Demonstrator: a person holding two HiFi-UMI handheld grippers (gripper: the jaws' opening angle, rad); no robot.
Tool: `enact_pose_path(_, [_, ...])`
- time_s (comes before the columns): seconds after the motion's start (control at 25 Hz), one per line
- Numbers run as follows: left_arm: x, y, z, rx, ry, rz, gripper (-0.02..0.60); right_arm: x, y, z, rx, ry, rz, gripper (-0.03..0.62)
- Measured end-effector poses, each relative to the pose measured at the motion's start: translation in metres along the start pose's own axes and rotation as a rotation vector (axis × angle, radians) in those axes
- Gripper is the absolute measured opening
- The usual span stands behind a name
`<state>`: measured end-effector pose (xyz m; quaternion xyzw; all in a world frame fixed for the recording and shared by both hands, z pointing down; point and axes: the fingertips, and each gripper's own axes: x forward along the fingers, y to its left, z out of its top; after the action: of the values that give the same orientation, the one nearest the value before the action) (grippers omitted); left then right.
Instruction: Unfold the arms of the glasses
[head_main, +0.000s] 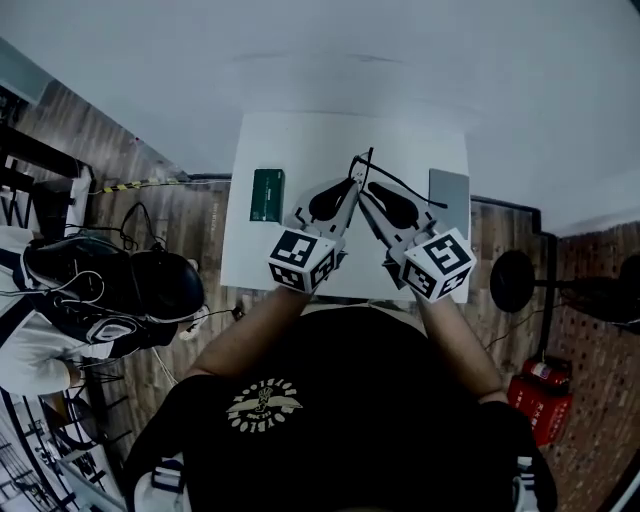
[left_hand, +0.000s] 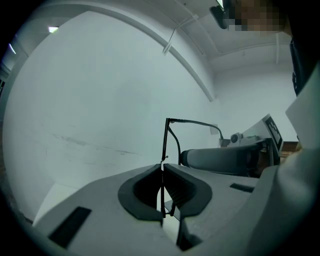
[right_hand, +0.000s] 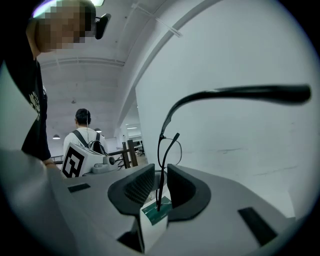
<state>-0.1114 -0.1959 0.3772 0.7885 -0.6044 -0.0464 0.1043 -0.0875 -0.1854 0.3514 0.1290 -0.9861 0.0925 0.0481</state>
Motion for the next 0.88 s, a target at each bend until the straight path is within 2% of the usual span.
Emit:
enact_pose_path(0.16, [-0.003,-0.018,-0.004,0.007,0.008,0.025,0.021,-0.011,0.0,0.005,0.018,-0.017,0.055,0.075])
enact_pose_path(0.44, [-0.01,-0.016,-0.018,0.032,0.035,0.102,0.021,-0.006,0.0,0.004,0.049,-0.044,0.119,0.049])
enact_pose_path(0.6, [-0.009,0.003,-0.021,0.034,0.046,0.14,0.021,0.014,-0.004,0.001,0.088,-0.043,0.155,0.035])
enact_pose_path(0.88, [0.012,0.057,0.005,0.016,0.046,0.197,0.021,0.063,-0.028,0.021,0.132,-0.046,0.204,0.026])
